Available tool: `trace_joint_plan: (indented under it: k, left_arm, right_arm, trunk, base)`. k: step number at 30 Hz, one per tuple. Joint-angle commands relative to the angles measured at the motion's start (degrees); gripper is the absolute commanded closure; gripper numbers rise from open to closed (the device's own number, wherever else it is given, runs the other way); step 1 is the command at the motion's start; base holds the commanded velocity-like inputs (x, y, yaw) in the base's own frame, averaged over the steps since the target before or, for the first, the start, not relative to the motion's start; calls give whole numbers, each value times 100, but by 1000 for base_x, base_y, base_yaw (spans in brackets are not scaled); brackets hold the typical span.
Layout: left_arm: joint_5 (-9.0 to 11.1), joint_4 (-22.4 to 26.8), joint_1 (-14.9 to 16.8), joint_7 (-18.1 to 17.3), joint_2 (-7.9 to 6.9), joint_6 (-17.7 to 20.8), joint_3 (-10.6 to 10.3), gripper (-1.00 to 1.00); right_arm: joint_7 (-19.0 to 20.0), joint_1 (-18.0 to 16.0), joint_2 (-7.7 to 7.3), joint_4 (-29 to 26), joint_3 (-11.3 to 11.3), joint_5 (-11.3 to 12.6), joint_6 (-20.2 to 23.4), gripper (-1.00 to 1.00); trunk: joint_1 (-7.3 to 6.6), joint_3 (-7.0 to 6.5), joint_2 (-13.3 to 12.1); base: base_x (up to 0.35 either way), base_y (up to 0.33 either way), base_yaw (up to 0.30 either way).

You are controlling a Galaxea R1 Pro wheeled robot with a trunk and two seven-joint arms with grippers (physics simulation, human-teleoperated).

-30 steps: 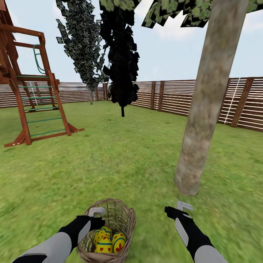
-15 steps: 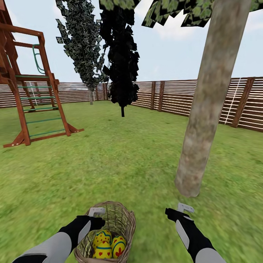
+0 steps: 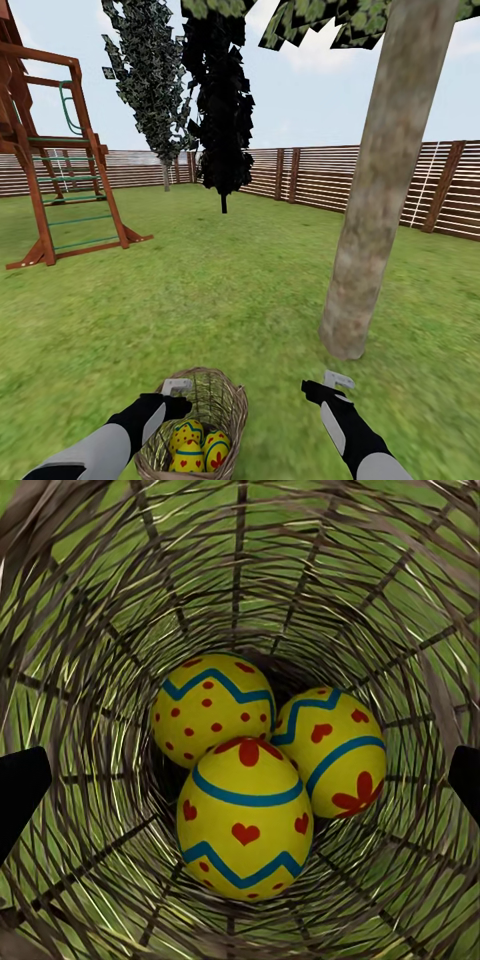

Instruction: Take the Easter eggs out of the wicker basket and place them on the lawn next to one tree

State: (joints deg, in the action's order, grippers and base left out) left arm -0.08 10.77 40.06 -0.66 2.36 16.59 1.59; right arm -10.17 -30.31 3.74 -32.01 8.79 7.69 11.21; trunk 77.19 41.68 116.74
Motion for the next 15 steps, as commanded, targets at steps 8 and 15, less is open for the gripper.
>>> trace_joint_plan:
  k: [8, 15]
  left_arm:
    - [-1, 12, 1, -7, 1, 29, 16, -100]
    - [-1, 12, 2, -7, 1, 29, 16, -100]
  right_arm:
    - [-20, -1, 4, -8, 9, 57, 17, -100]
    - [-20, -1, 4, -9, 2, 57, 13, -100]
  trunk:
    - [87, 78, 163]
    - [241, 203, 444]
  base:
    - [0, 0, 0]
    - [0, 0, 0]
